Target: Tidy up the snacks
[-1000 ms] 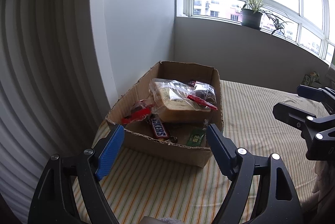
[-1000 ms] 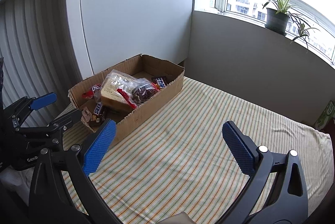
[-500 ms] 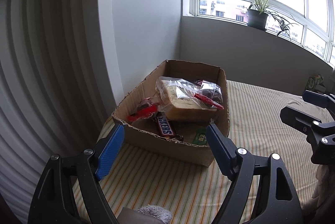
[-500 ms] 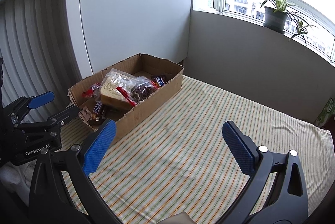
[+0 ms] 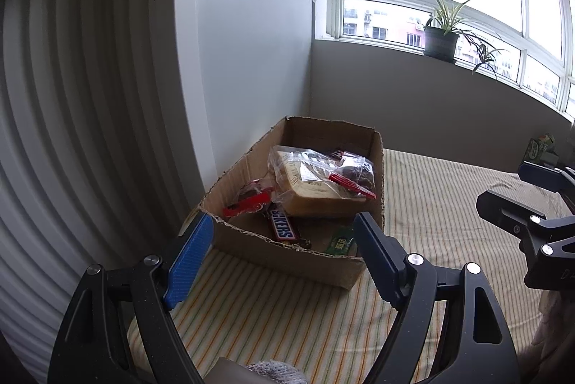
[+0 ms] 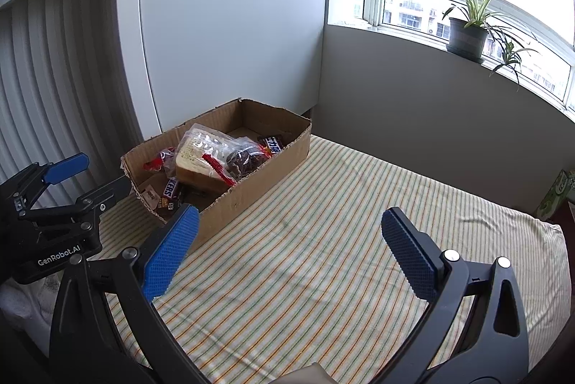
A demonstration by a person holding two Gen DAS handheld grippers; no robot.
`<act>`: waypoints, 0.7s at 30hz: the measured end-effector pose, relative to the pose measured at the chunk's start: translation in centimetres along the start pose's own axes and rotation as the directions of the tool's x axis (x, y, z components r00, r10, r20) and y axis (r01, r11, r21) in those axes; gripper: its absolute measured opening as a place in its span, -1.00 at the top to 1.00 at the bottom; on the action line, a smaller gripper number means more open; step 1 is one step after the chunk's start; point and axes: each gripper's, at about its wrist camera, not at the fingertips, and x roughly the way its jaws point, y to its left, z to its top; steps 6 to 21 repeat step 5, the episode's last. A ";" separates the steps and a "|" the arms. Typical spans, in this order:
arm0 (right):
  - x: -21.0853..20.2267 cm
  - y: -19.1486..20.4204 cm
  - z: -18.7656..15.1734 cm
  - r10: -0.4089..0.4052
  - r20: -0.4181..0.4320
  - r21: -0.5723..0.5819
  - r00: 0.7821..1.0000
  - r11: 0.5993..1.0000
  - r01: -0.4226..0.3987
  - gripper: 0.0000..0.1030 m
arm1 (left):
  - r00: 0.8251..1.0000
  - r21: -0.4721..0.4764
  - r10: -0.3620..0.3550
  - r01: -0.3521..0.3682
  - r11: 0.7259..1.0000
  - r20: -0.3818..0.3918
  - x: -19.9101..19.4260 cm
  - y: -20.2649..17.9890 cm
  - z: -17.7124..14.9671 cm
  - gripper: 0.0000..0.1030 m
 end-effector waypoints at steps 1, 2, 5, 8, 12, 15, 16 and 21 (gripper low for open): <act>0.0 0.0 0.0 -0.001 0.000 0.000 1.000 1.000 0.001 -1.00 | 1.000 0.001 0.003 -0.003 1.000 0.001 0.0 0.0 0.0 -0.57; -0.1 0.0 0.0 0.000 0.001 0.000 1.000 1.000 0.000 -1.00 | 1.000 0.004 0.007 -0.007 1.000 0.005 0.0 -0.1 -0.1 -0.57; -0.3 -0.1 -0.1 -0.001 0.006 0.004 1.000 1.000 0.001 -1.00 | 1.000 0.011 0.012 -0.013 1.000 0.006 0.2 -0.2 -0.2 -0.57; -0.3 -0.1 -0.1 -0.001 0.006 0.004 1.000 1.000 0.001 -1.00 | 1.000 0.011 0.012 -0.013 1.000 0.006 0.2 -0.2 -0.2 -0.57; -0.3 -0.1 -0.1 -0.001 0.006 0.004 1.000 1.000 0.001 -1.00 | 1.000 0.011 0.012 -0.013 1.000 0.006 0.2 -0.2 -0.2 -0.57; -0.3 -0.1 -0.1 -0.001 0.006 0.004 1.000 1.000 0.001 -1.00 | 1.000 0.011 0.012 -0.013 1.000 0.006 0.2 -0.2 -0.2 -0.57; -0.3 -0.1 -0.1 -0.001 0.006 0.004 1.000 1.000 0.001 -1.00 | 1.000 0.011 0.012 -0.013 1.000 0.006 0.2 -0.2 -0.2 -0.57; -0.3 -0.1 -0.1 -0.001 0.006 0.004 1.000 1.000 0.001 -1.00 | 1.000 0.011 0.012 -0.013 1.000 0.006 0.2 -0.2 -0.2 -0.57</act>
